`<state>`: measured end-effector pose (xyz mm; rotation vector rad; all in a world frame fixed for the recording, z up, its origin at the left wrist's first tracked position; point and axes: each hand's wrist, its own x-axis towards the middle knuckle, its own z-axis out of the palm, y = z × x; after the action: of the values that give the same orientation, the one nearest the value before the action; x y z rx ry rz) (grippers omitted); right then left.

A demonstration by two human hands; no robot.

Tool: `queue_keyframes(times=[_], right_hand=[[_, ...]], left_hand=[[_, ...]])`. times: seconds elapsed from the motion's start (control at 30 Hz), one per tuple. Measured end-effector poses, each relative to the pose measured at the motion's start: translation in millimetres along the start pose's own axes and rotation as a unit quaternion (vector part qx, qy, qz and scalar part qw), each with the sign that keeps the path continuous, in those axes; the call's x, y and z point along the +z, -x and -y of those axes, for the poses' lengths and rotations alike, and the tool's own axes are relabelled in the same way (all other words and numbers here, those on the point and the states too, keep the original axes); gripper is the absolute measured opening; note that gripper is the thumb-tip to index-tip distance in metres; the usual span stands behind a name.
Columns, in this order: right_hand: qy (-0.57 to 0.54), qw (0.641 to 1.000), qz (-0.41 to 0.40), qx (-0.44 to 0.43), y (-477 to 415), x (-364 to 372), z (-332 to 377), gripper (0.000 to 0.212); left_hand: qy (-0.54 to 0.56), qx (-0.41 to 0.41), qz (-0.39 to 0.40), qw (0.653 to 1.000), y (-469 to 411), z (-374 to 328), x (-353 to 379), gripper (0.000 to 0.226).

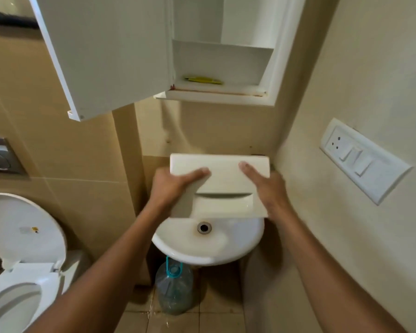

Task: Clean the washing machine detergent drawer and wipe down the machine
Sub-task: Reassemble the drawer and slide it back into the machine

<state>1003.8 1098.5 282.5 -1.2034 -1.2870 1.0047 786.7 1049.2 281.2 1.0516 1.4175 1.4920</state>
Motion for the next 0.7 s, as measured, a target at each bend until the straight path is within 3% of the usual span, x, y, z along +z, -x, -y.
queue_keyframes(times=[0.13,0.2,0.23,0.3,0.37,0.43,0.57,0.7], right_hand=[[-0.059,0.968,-0.039,-0.241,-7,-24,100,0.024],[-0.102,0.945,-0.072,-0.301,-8,-23,97,0.018],[-0.122,0.945,-0.08,-0.293,-9,-16,78,0.013],[-0.076,0.983,-0.082,-0.149,-7,1,20,0.013],[0.027,0.997,-0.035,0.064,6,7,-47,0.028],[0.063,0.988,0.015,0.138,17,1,-92,0.051],[0.069,0.986,0.03,0.147,14,0,-93,0.061],[0.042,0.998,-0.002,0.053,-11,0,-16,0.036]], left_hand=[[0.037,0.246,0.009,0.968,7,-101,3,0.03],[0.04,0.31,0.021,0.95,4,-107,3,0.03],[0.031,0.306,0.025,0.951,-2,-92,4,0.03],[-0.03,0.169,0.011,0.985,-11,-33,6,0.035],[-0.061,-0.04,0.03,0.997,-5,36,2,0.046],[-0.022,-0.123,0.055,0.991,4,85,-5,0.059],[-0.008,-0.133,0.052,0.99,0,92,-7,0.068],[0.003,-0.043,0.024,0.999,-9,10,5,0.034]])
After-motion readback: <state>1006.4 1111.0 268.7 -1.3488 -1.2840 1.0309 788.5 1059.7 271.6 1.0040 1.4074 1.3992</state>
